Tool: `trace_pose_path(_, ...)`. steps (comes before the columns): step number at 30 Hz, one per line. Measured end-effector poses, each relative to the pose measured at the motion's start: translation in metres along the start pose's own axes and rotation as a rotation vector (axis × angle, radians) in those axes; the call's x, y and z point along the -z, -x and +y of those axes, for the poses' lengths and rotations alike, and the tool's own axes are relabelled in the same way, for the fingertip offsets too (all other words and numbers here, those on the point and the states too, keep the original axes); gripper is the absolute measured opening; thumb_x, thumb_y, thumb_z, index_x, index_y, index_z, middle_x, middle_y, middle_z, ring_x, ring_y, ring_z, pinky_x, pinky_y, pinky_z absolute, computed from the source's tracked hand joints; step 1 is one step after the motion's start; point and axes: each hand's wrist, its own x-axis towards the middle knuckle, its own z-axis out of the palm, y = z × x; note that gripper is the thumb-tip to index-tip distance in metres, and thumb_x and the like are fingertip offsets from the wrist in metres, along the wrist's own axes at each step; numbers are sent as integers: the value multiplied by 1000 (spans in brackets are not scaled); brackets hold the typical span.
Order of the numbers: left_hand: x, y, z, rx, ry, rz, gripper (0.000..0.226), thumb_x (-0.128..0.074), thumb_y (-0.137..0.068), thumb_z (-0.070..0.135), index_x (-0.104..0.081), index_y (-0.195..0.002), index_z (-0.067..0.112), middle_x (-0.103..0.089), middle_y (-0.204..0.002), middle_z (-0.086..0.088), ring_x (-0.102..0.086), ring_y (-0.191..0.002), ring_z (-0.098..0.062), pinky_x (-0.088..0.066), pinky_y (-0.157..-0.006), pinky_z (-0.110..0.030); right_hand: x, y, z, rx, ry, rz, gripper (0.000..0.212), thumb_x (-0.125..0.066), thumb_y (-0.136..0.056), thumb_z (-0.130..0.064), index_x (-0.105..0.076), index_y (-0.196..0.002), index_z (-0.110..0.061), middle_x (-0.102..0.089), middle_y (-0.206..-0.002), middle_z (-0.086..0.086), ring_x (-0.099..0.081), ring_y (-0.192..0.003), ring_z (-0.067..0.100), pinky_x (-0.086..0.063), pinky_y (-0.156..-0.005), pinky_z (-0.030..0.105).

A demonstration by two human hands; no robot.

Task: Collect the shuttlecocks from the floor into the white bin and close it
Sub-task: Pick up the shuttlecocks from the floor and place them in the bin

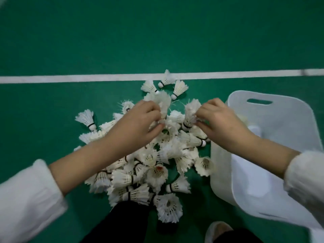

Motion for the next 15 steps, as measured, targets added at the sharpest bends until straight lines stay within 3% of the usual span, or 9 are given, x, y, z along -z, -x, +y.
trace_pose_path(4, 15, -53, 55, -118, -6, -50, 24, -43, -89, 38, -58, -90, 19, -52, -100, 7, -41, -99, -8, -36, -86, -21, 40, 40, 40, -71, 78, 82, 9, -69, -79, -15, -64, -78, -9, -66, -77, 6, -54, -86, 34, -50, -70, 46)
trace_pose_path(9, -1, -105, 122, -240, 23, -98, 22, -46, -91, 33, -54, -81, 16, -49, -91, 5, -40, -90, -11, -34, -80, -23, 59, 93, 101, -447, -60, 123, 12, -55, -88, -15, -61, -91, -5, -64, -88, 10, -50, -97, 27, -43, -74, 37)
trace_pose_path(15, -92, -125, 173, -51, 200, -87, 24, -46, -92, 26, -59, -86, 7, -54, -96, -3, -42, -94, -17, -37, -87, -31, 11, 128, 167, -686, -46, 29, 21, -48, -90, -11, -63, -91, 3, -63, -95, 20, -52, -96, 36, -35, -79, 35)
